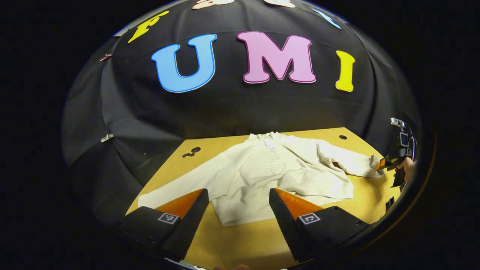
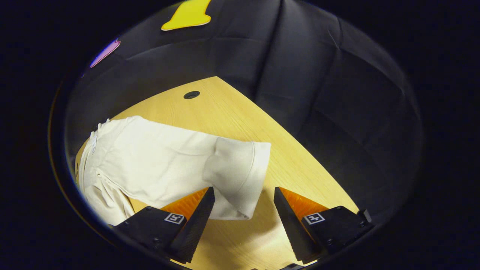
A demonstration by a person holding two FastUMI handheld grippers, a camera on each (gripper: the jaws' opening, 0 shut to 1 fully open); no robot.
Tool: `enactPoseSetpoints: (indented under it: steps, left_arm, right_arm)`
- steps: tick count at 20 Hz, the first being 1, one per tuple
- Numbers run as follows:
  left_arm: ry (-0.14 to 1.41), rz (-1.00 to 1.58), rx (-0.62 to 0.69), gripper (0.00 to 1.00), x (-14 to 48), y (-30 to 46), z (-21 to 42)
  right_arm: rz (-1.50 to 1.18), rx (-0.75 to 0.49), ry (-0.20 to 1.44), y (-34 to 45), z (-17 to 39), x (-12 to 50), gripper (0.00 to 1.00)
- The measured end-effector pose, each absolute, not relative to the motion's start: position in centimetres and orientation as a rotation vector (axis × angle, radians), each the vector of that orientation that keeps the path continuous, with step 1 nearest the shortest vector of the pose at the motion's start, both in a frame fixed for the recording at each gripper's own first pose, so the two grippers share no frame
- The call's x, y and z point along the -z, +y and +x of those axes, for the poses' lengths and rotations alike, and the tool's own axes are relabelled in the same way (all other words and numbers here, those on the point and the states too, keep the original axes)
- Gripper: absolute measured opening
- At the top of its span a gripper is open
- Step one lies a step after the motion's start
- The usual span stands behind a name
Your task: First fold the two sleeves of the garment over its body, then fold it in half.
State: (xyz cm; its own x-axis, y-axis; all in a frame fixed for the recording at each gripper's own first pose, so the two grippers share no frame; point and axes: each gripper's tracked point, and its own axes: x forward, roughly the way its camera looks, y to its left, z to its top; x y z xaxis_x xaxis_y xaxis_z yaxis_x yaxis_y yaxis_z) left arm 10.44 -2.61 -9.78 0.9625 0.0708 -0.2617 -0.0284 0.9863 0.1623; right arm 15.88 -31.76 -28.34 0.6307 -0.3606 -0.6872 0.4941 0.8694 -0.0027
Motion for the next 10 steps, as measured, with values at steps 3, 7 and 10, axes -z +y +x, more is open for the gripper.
enactPoseSetpoints:
  steps: [3, 7, 10]
  left_arm:
    - [0.273, 0.166, -0.045, 0.99, 10.0, -3.2, 10.4]
    - [0.268, 0.166, -0.05, 0.99, 10.0, -3.7, 10.4]
    - [0.268, 0.157, -0.06, 0.99, 10.1, -3.8, 10.4]
  right_arm:
    - [0.225, 0.476, 0.737, -31.9, 16.2, 29.0, 0.99]
    - [0.21, 0.448, 0.734, -31.8, 16.4, 28.8, 0.97]
    - [0.196, 0.39, 0.744, -30.9, 17.2, 29.0, 0.79]
